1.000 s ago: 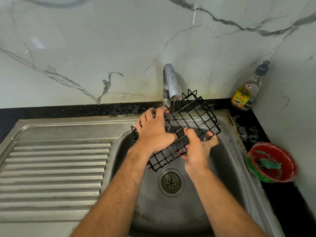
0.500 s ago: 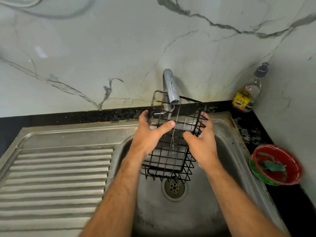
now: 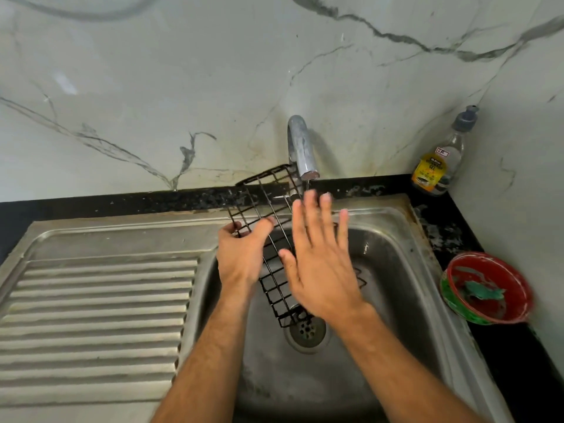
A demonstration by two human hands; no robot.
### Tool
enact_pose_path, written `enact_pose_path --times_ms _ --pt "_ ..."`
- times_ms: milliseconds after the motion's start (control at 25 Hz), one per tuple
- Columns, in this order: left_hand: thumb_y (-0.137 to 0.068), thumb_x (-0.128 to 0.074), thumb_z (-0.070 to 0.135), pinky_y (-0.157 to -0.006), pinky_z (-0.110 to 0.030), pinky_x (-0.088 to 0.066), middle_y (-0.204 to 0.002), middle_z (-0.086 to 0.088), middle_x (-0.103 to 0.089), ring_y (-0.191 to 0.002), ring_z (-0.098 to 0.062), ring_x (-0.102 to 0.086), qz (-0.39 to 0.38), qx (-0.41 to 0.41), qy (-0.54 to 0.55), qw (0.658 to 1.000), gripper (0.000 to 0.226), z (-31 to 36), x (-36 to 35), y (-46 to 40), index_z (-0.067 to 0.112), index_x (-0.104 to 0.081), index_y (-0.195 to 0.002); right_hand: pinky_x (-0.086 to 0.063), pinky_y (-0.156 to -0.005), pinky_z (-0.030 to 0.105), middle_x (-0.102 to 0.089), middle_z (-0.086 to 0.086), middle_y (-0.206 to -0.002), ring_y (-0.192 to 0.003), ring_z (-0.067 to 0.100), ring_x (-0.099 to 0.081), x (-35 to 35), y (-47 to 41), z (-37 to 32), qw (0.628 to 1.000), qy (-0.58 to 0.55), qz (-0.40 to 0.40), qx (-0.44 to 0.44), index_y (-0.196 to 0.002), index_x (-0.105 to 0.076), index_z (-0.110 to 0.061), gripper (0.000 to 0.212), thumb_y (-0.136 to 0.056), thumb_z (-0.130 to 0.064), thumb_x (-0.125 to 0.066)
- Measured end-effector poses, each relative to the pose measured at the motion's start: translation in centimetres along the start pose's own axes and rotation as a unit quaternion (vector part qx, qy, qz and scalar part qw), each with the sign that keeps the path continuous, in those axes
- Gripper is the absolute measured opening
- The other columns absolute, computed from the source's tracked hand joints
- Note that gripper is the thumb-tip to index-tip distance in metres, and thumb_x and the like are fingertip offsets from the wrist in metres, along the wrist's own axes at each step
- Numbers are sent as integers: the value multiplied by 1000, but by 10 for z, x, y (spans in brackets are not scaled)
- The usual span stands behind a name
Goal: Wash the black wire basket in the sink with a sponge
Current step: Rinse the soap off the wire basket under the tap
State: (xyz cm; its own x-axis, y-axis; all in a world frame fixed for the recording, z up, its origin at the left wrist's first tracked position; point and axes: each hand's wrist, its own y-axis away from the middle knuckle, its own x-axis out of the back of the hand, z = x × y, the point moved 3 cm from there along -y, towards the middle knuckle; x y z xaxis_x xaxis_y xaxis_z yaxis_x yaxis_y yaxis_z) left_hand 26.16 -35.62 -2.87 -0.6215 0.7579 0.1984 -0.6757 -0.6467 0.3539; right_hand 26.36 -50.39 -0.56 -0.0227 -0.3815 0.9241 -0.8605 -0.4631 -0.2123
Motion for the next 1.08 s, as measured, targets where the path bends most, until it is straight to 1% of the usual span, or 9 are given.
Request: enact_pose_path --times_ms 120,200,320,480,640,720,840,1000,1080 --pt "-46 -80 71 -95 -52 -56 -113 2 -70 -103 -24 -69 55 29 69 996 93 3 8 -4 23 -57 -122 -18 -122 53 -3 14 -167 -154 28 -1 -22 16 10 991 63 15 117 -158 -12 -5 65 -106 -42 -21" --pt "-51 -78 67 -91 -55 -58 -110 -2 -67 -95 -23 -67 78 43 106 990 88 6 15 1 19 -52 -120 -24 -120 52 -7 8 -167 -154 25 -4 -30 24 34 991 71 -4 110 -159 -15 -10 65 -106 -48 -18" --pt "-54 -73 62 -87 -55 -59 -110 -10 -67 -91 -27 -68 60 64 144 986 84 1 9 11 15 -48 -120 -11 -123 56 0 5 -168 -154 28 3 -29 19 27 998 61 6 35 -160 -9 -13 71 -104 -57 -11" --pt "-54 -77 61 -96 -55 -55 -105 -4 -75 -98 -23 -73 19 21 84 996 77 -10 -1 20 15 -65 -114 -7 -124 52 -2 3 -168 -154 21 3 -2 -16 -9 985 81 10 154 -160 -11 -14 70 -104 -55 -17" --pt "-49 -78 63 -93 -49 -56 -110 -1 -71 -101 -23 -69 13 33 61 997 81 -12 3 19 23 -56 -117 -13 -124 49 -6 5 -167 -155 22 -2 -3 -10 20 969 136 5 205 -159 -13 -13 69 -105 -53 -25" --pt "-48 -77 65 -90 -50 -59 -112 -5 -70 -100 -25 -70 23 50 99 994 87 -15 4 20 20 -55 -119 -18 -122 51 -11 4 -167 -154 22 -7 -14 11 37 969 125 -10 213 -159 -17 -14 65 -106 -51 -23" --pt "-48 -73 66 -85 -52 -61 -109 -7 -67 -92 -28 -71 56 88 145 984 92 -21 6 24 17 -51 -122 -20 -118 55 -9 1 -167 -155 22 -3 -23 36 45 982 107 -49 150 -159 -14 -17 66 -106 -54 -17" --pt "-54 -75 67 -84 -55 -60 -105 -7 -69 -90 -30 -72 28 95 119 988 90 -23 -5 25 18 -50 -125 16 -119 56 20 -10 -165 -150 14 24 -9 11 12 999 -7 -31 3 -157 13 -28 72 -97 -65 4" --pt "-53 -74 71 -89 -56 -58 -105 -2 -70 -97 -28 -70 15 70 62 996 86 -24 -12 30 24 -51 -122 19 -118 56 20 -7 -165 -149 15 27 5 -16 4 997 -45 5 -57 -157 13 -29 73 -94 -66 7"
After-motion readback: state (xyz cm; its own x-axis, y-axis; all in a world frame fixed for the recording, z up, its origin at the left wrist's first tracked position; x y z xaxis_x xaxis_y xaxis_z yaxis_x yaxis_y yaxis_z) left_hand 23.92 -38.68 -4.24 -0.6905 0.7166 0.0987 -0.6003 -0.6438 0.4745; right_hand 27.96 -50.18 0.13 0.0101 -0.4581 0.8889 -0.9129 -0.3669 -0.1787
